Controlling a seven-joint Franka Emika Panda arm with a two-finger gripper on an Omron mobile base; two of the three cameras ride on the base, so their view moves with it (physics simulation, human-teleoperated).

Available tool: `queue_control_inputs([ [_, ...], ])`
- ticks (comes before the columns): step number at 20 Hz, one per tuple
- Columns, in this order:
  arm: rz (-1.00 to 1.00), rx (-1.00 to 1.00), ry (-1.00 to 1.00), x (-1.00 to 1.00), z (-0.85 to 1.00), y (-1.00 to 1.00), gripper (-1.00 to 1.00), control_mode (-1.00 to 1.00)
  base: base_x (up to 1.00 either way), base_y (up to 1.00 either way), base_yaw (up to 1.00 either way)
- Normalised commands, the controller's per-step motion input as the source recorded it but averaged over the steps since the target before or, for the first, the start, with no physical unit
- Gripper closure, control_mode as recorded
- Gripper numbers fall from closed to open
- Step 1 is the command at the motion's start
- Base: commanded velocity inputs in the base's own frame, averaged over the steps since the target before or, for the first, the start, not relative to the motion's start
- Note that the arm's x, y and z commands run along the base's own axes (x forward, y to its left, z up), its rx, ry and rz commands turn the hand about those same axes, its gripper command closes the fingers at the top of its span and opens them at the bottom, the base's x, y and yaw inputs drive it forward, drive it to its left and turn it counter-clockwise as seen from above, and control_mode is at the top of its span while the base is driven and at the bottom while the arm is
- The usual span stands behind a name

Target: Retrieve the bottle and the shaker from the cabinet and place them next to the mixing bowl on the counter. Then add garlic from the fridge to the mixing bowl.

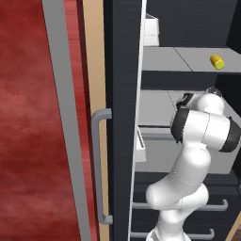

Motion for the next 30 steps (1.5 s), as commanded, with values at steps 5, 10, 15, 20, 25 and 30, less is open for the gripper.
queue_control_inputs([
  [5, 0.00, 0.00, -0.15, -0.72, 0.60, 0.02, 1.00, -1.00, 0.00, 0.00, 0.00],
  [10, 0.00, 0.00, -0.05, -0.61, 0.84, 0.07, 1.00, -1.00, 0.00, 0.00, 0.00],
  [15, 0.00, 0.00, 0.00, -0.73, 0.59, 0.16, 1.00, -1.00, 0.00, 0.00, 0.00],
  [20, 0.00, 0.00, 0.00, -0.81, 0.44, 0.26, 1.00, -1.00, 0.00, 0.00, 0.00],
  [25, 0.00, 0.00, 0.00, -0.88, 0.35, 0.31, 1.00, -1.00, 0.00, 0.00, 0.00],
  [30, 0.00, -0.01, 0.00, -0.89, 0.37, 0.34, 1.00, -1.00, 0.00, 0.00, 0.00],
])
